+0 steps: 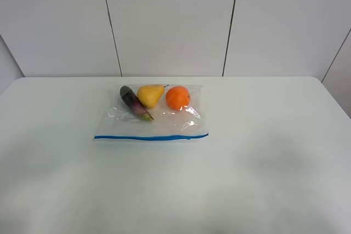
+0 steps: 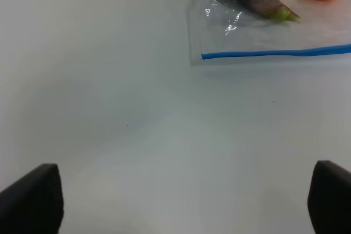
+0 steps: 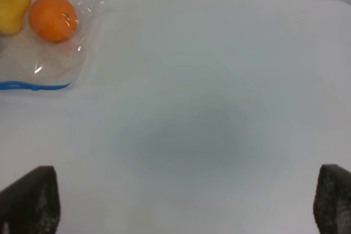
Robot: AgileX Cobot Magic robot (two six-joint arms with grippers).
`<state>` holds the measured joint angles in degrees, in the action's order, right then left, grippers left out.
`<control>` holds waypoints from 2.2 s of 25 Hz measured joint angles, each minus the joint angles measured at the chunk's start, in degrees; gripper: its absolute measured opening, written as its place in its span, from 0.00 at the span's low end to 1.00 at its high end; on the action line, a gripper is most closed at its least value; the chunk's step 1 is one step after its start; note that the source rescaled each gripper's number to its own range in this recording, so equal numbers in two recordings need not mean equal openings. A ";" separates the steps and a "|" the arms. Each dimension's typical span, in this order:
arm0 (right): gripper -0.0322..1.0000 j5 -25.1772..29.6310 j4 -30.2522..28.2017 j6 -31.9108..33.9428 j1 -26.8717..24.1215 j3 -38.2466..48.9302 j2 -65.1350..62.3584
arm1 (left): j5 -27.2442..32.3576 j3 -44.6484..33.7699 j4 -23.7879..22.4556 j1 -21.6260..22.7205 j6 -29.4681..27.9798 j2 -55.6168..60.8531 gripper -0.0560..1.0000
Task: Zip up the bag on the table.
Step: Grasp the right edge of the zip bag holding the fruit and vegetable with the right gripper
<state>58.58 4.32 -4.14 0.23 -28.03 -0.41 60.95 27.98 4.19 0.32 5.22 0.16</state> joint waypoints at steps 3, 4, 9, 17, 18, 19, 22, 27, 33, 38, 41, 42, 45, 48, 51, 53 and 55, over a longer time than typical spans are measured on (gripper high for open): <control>1.00 0.00 0.00 0.00 0.00 0.00 0.00 | 0.00 0.00 0.00 0.00 0.00 0.00 1.00; 1.00 0.00 0.00 0.00 0.00 0.00 0.00 | 0.00 0.00 0.00 0.00 0.00 0.00 1.00; 1.00 -0.76 0.08 0.00 0.00 -2.63 4.95 | 0.00 0.00 0.00 0.00 0.00 0.00 1.00; 1.00 -3.90 5.10 0.25 0.00 -16.41 35.52 | 0.00 0.00 0.00 0.00 0.05 0.00 1.00; 1.00 -4.09 6.37 0.25 0.00 -18.48 39.93 | 0.00 0.00 0.00 0.00 0.05 0.00 1.00; 1.00 -4.15 8.13 0.25 0.00 -20.47 43.56 | 0.00 0.00 0.00 0.00 0.05 0.00 1.00; 1.00 -4.62 14.13 0.25 0.00 -25.63 55.56 | 0.00 0.00 0.00 0.00 0.05 0.00 1.00; 1.00 -5.25 25.38 -3.67 0.00 -31.57 74.90 | 0.00 0.00 0.00 0.00 0.05 0.00 1.00; 1.00 -5.94 36.30 -11.32 1.70 -34.52 92.32 | 0.00 0.00 0.00 0.00 0.05 0.00 1.00; 1.00 -10.32 42.48 -15.26 6.48 -34.71 103.95 | 0.00 0.00 0.00 0.00 0.05 0.00 1.00; 1.00 -11.91 46.93 -18.16 6.55 -35.06 109.84 | 0.00 0.00 0.00 0.00 0.05 0.00 1.00; 0.98 -11.97 48.64 -19.39 6.48 -35.46 111.70 | 0.00 0.00 0.00 0.00 0.05 0.00 1.00; 0.93 -11.82 54.03 -22.88 6.48 -37.22 116.18 | 0.00 0.00 0.00 0.00 0.05 0.00 1.00; 0.92 -10.90 58.17 -25.25 6.48 -39.52 119.50 | 0.00 0.00 0.00 0.00 0.05 0.00 1.00; 0.89 -9.78 59.08 -26.20 6.48 -41.34 121.61 | 0.00 0.00 0.00 0.00 0.05 0.00 1.00; 0.85 -9.48 59.29 -26.25 6.48 -41.69 122.58 | 0.00 0.00 0.00 0.00 0.05 0.00 1.00; 0.80 -9.13 59.35 -26.64 6.48 -41.69 123.05 | 0.00 0.00 0.00 0.00 0.05 0.00 1.00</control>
<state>49.45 63.67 -30.78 6.71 -69.72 122.64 60.95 27.98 4.19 0.32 5.27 0.16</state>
